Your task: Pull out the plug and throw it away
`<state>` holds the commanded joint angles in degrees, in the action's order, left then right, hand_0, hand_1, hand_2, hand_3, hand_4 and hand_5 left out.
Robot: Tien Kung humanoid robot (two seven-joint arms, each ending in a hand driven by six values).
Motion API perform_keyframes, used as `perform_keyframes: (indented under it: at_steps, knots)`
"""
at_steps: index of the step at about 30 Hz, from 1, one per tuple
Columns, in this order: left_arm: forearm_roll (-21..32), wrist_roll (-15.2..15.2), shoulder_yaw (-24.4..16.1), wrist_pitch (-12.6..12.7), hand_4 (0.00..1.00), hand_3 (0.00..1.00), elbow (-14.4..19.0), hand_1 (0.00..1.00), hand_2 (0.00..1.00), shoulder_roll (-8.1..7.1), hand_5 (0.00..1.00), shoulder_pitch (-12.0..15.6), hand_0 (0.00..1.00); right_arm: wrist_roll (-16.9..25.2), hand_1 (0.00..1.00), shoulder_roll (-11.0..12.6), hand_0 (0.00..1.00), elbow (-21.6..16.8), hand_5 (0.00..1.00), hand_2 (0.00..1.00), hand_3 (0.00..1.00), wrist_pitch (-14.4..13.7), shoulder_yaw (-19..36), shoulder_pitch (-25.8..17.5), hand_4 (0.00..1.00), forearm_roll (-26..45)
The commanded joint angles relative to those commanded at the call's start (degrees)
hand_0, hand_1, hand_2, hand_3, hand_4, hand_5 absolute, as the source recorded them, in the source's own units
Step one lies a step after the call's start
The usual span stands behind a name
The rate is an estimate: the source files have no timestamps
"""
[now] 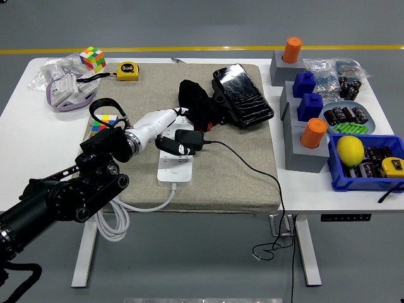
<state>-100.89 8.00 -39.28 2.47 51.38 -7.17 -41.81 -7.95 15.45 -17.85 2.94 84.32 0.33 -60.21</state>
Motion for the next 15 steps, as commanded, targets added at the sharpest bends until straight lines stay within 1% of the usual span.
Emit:
perform_keyframes:
  at_steps: [3, 5, 6, 9, 11, 12, 15]
  knots:
    - [0.4, 0.07, 0.26, -0.09, 0.975, 0.844, -0.88, 0.753, 0.758, 0.27, 0.223, -0.33, 0.752, -0.02, 0.646, 0.05, 0.569, 0.01, 0.497, 0.669, 0.568, 0.01, -0.01, 0.05, 0.97, -0.04]
    - [1.34, -0.52, 0.48, 0.6, 0.975, 0.844, -1.56, 0.753, 0.758, 0.5, 0.223, -0.42, 0.752, 0.04, 0.646, 0.12, 0.569, -0.07, 0.497, 0.669, 0.568, -0.1, 0.04, 0.05, 0.97, 0.09]
    - [1.64, -0.7, 0.59, 0.86, 0.929, 0.701, -1.74, 0.612, 0.612, 0.6, 0.192, -0.44, 0.533, 0.03, 0.646, 0.14, 0.568, -0.06, 0.497, 0.669, 0.568, -0.09, 0.02, 0.04, 0.97, 0.07]
    - [2.77, -1.2, 0.83, 1.44, 0.929, 0.701, -2.19, 0.612, 0.612, 0.86, 0.192, -0.55, 0.533, 0.01, 0.646, 0.14, 0.568, 0.0, 0.497, 0.669, 0.568, -0.06, 0.02, 0.01, 0.97, 0.03]
    - [3.71, -1.85, 0.94, 2.28, 0.929, 0.701, -2.33, 0.612, 0.612, 1.02, 0.192, -0.63, 0.533, 0.04, 0.646, 0.12, 0.568, -0.02, 0.497, 0.669, 0.568, -0.08, 0.01, -0.01, 0.97, 0.06]
    - [4.05, -2.08, 1.0, 2.57, 0.815, 0.537, -2.36, 0.451, 0.461, 1.08, 0.129, -0.68, 0.405, 0.04, 0.646, 0.11, 0.568, -0.01, 0.497, 0.67, 0.568, -0.08, -0.01, -0.01, 0.97, 0.07]
    - [4.43, -2.66, 1.29, 3.42, 0.815, 0.537, -2.51, 0.451, 0.461, 1.25, 0.129, -0.9, 0.405, 0.06, 0.646, 0.13, 0.568, -0.03, 0.497, 0.67, 0.568, -0.12, -0.1, 0.03, 0.97, 0.1]
